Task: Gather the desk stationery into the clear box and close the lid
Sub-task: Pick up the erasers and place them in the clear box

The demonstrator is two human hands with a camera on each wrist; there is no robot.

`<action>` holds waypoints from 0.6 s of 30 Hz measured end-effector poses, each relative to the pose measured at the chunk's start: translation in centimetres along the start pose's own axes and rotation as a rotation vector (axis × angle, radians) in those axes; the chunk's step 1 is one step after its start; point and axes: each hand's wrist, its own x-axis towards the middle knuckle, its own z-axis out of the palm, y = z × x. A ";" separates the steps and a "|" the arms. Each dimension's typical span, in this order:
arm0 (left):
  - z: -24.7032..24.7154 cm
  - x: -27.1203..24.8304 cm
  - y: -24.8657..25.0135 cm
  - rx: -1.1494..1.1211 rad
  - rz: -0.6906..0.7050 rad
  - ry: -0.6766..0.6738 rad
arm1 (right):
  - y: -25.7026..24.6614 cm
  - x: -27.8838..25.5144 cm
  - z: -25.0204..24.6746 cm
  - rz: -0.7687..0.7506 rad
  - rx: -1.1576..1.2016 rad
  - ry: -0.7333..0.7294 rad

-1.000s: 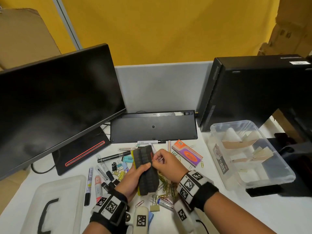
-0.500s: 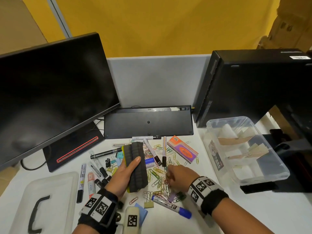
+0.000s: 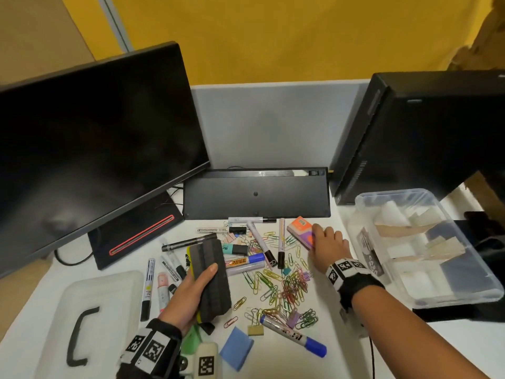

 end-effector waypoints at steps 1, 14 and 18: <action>-0.2 -0.1 0.0 0.001 -0.001 -0.004 | 0.1 -0.3 -0.6 0.010 0.096 0.013; -0.7 -0.7 0.9 -0.019 -0.021 -0.051 | -0.9 -7.0 -7.1 0.099 1.549 -0.245; -0.3 -1.3 1.3 -0.045 0.001 -0.100 | -2.0 -8.7 -8.8 -0.014 1.259 -0.185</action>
